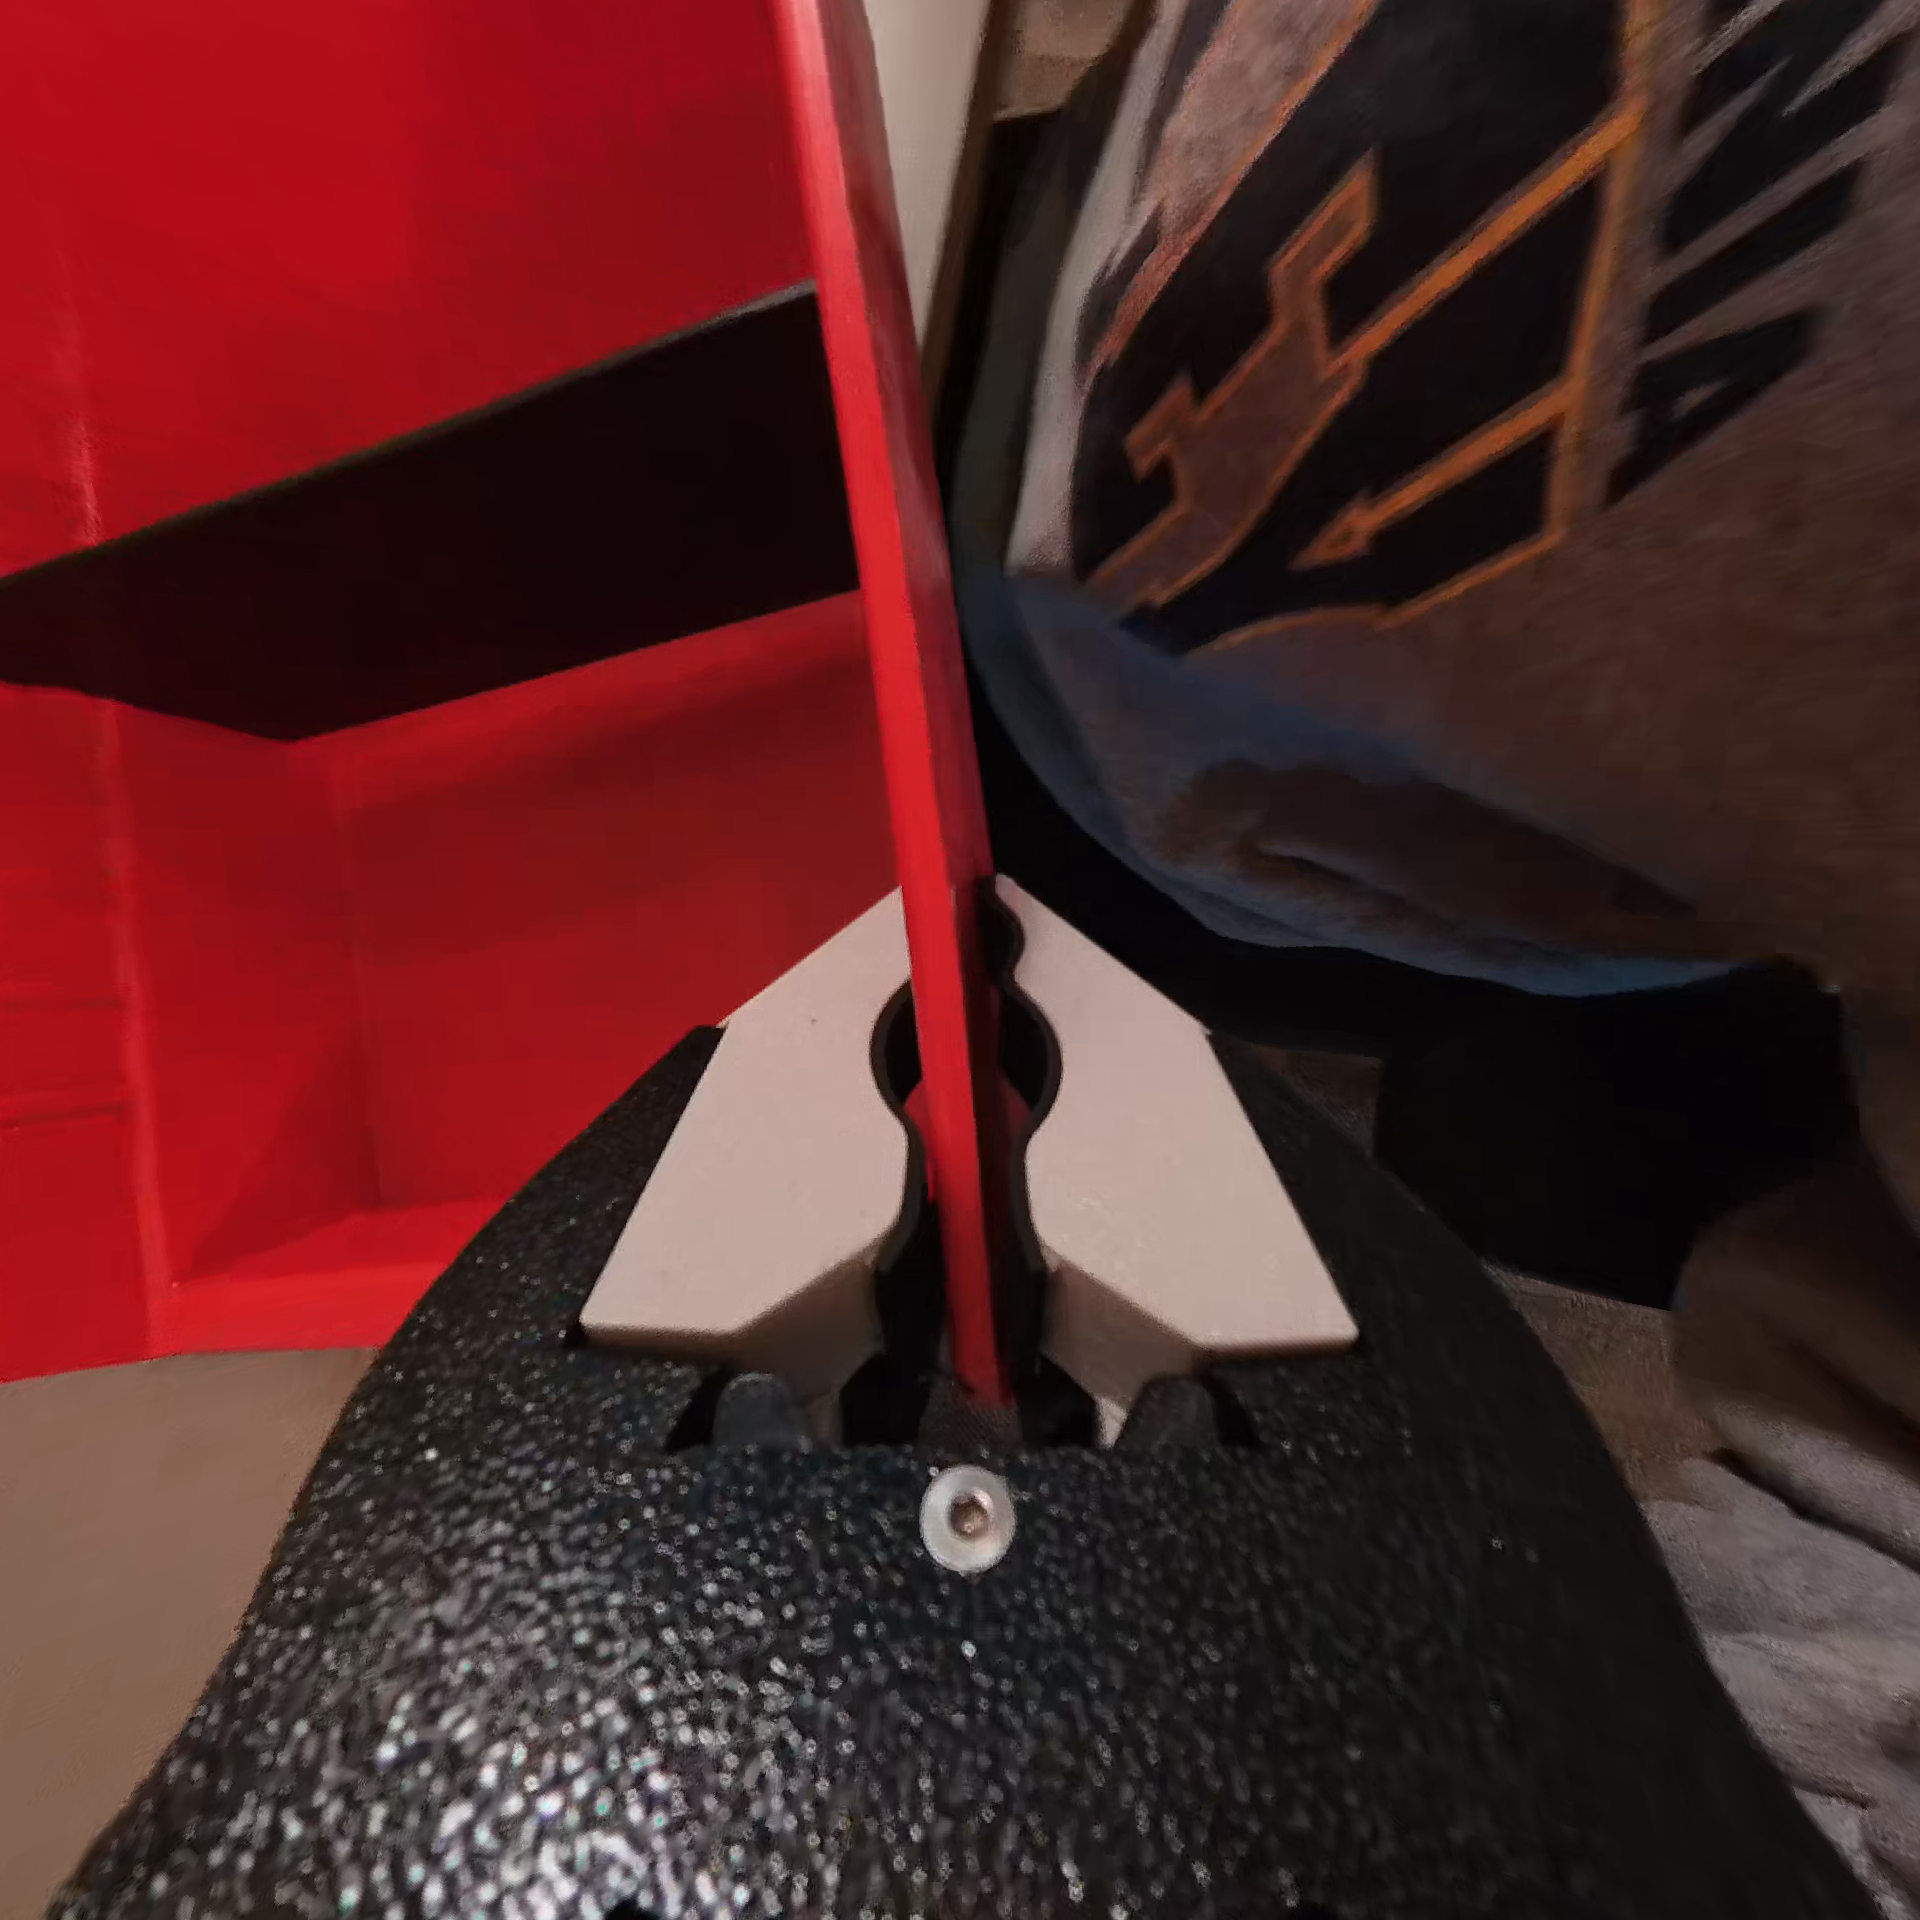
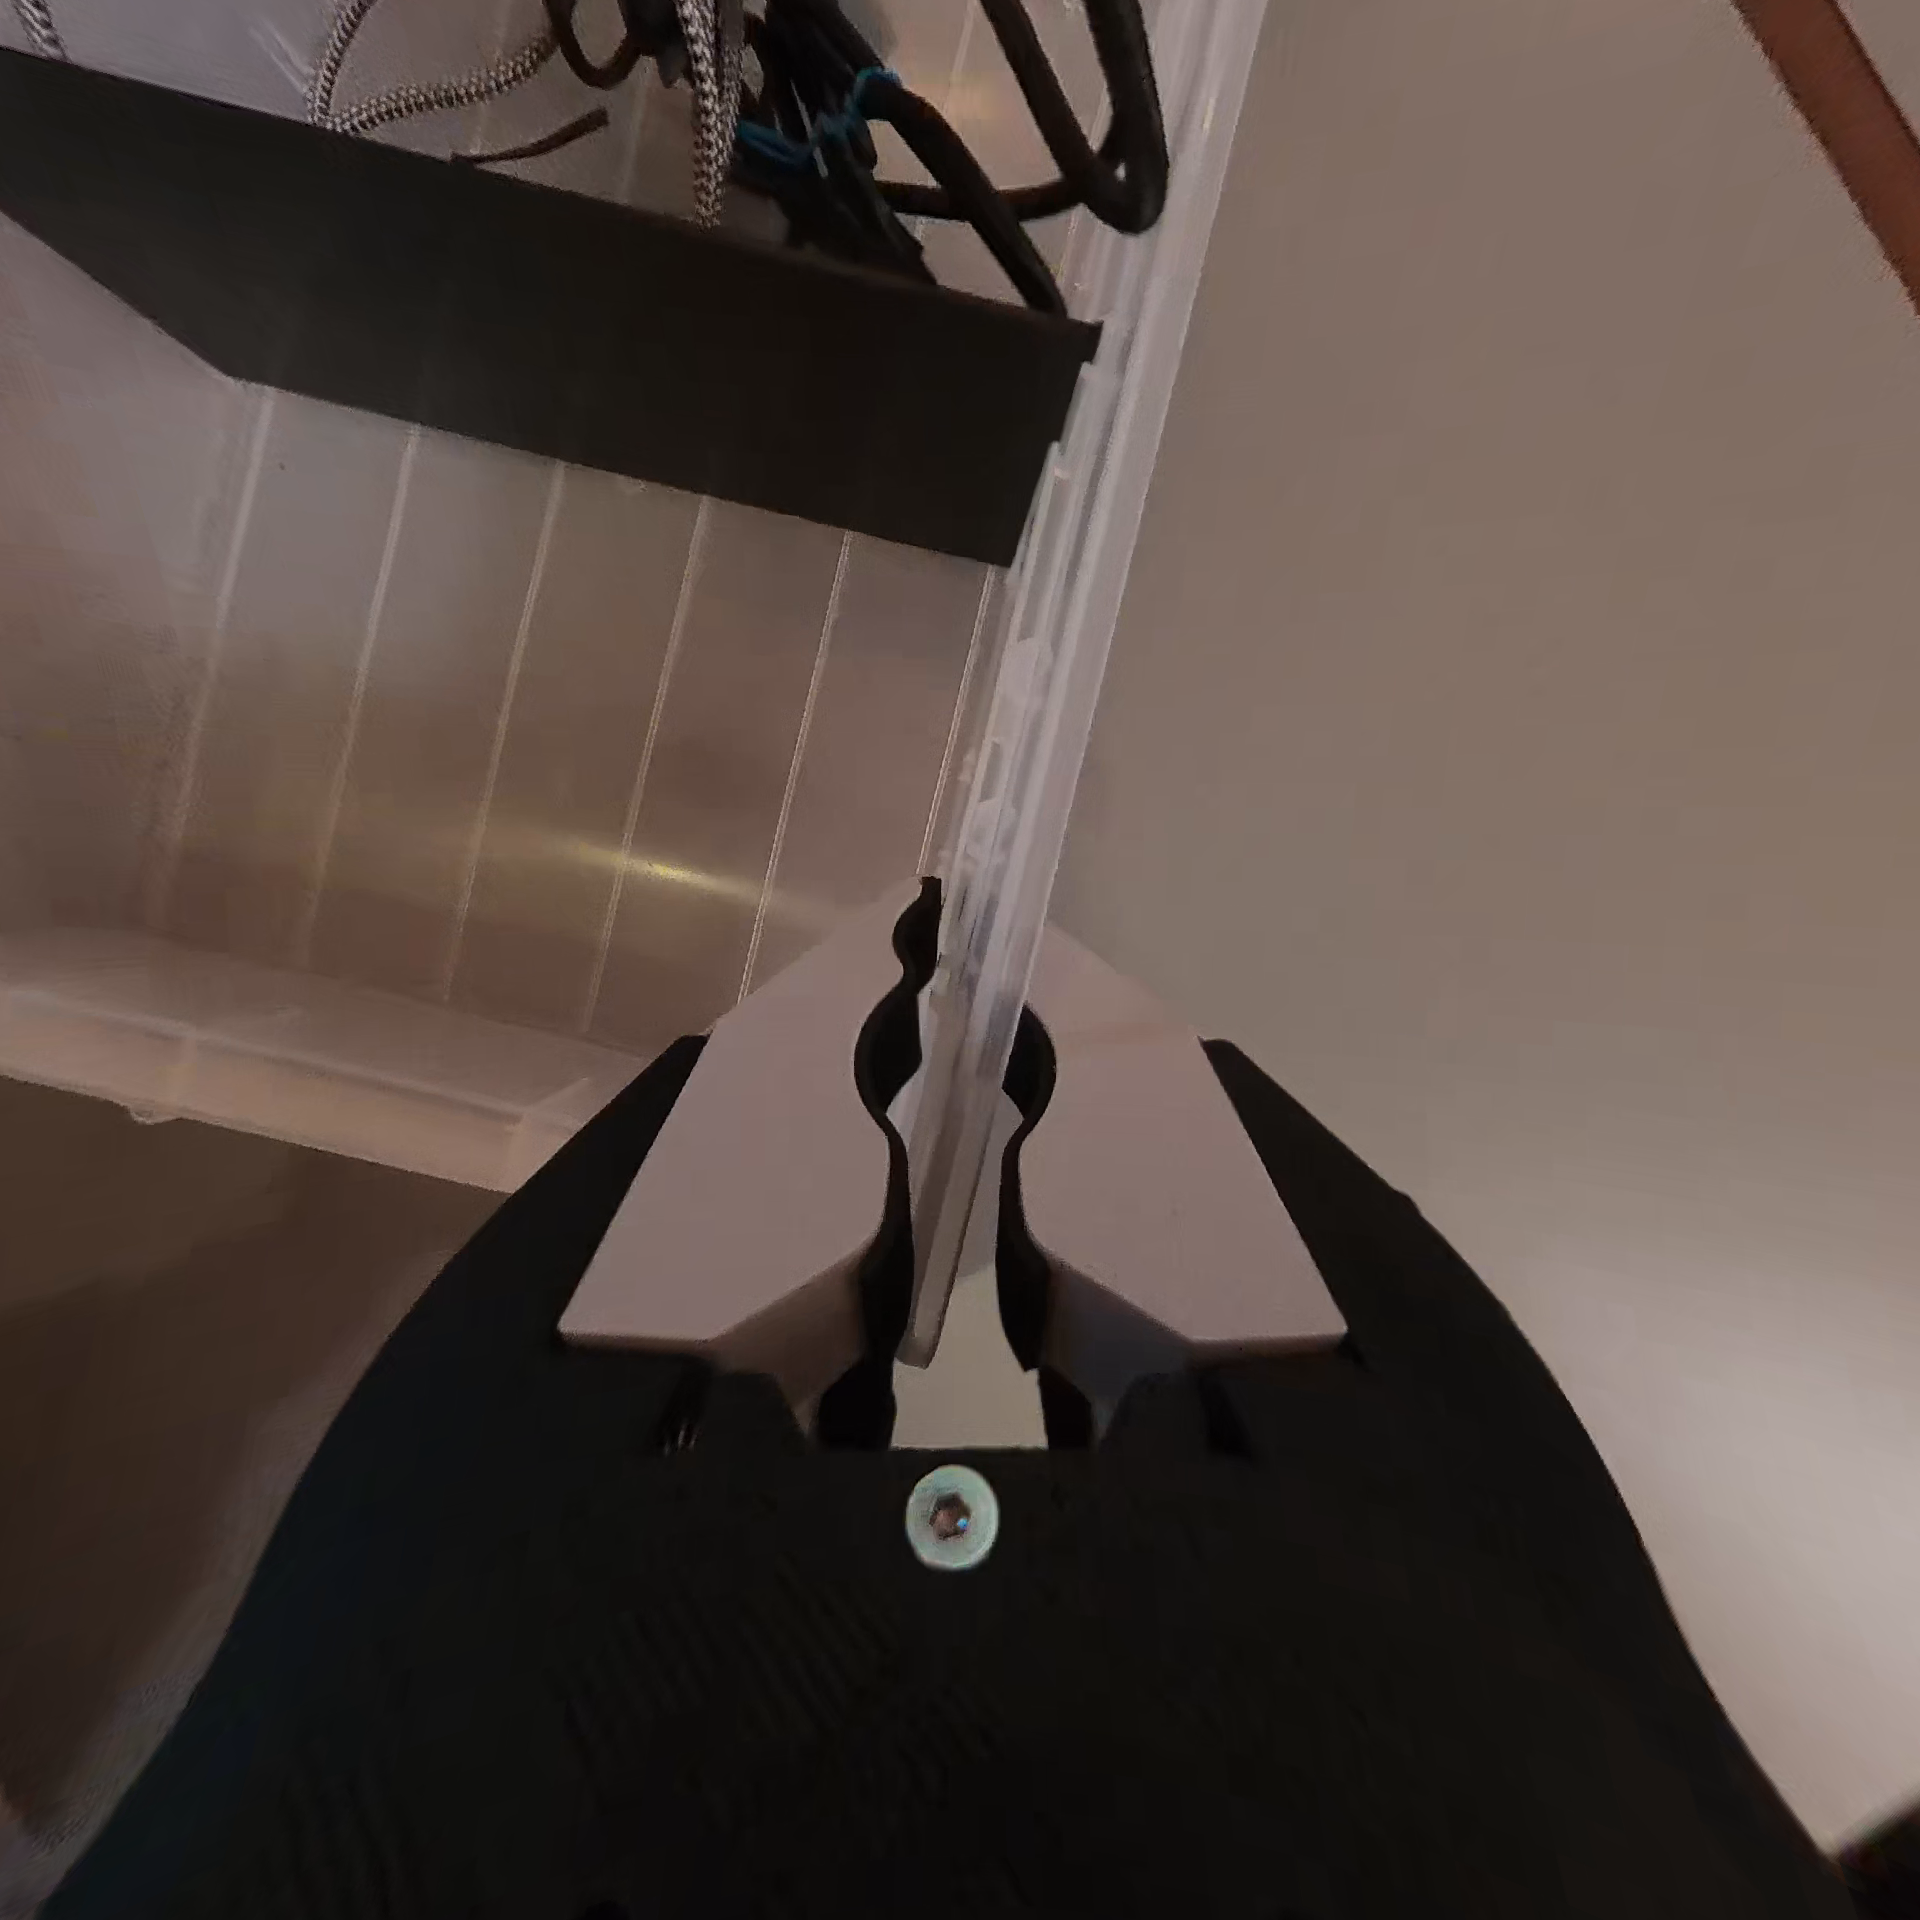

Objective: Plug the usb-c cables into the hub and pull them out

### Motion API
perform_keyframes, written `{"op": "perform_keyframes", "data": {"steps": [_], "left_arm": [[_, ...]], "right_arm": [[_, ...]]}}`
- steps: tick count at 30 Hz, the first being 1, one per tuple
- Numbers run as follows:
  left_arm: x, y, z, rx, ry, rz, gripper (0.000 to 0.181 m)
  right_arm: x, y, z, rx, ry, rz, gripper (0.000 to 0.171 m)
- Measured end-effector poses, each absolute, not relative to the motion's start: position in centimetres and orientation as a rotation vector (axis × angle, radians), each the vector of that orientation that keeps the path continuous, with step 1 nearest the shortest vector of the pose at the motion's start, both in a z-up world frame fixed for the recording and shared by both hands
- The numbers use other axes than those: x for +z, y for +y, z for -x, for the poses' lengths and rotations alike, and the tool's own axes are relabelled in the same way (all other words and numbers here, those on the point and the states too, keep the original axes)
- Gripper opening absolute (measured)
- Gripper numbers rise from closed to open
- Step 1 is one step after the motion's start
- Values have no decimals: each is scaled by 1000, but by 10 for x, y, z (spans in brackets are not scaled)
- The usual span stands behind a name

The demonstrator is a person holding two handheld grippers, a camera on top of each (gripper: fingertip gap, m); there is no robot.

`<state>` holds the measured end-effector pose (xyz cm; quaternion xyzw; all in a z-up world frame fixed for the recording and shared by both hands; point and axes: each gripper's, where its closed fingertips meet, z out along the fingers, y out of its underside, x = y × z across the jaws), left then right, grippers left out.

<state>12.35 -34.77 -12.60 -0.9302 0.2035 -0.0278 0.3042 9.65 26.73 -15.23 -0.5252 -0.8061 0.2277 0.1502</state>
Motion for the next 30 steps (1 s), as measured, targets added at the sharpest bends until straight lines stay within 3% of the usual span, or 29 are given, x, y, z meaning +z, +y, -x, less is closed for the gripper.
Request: {"op": "perform_keyframes", "data": {"steps": [1,10,12,14,20,30], "left_arm": [[-125,-344,-131,-106,596,2451,2],[-125,-307,-171,-228,948,2350,2],[-128,-296,-172,-219,982,2333,2],[-130,-285,-177,-207,1008,2316,2],[-138,-233,-216,-167,1028,2309,2],[-149,-42,-303,-79,1004,2318,2]], "right_arm": [[-152,258,-79,666,-2346,1472,5],[-150,158,54,731,-2433,1325,9],[-145,142,70,728,-2372,1361,37],[-131,137,68,695,-2326,1307,49],[-64,177,-22,628,-2057,1220,53],[-1,273,-252,562,-1516,1589,58]]}}
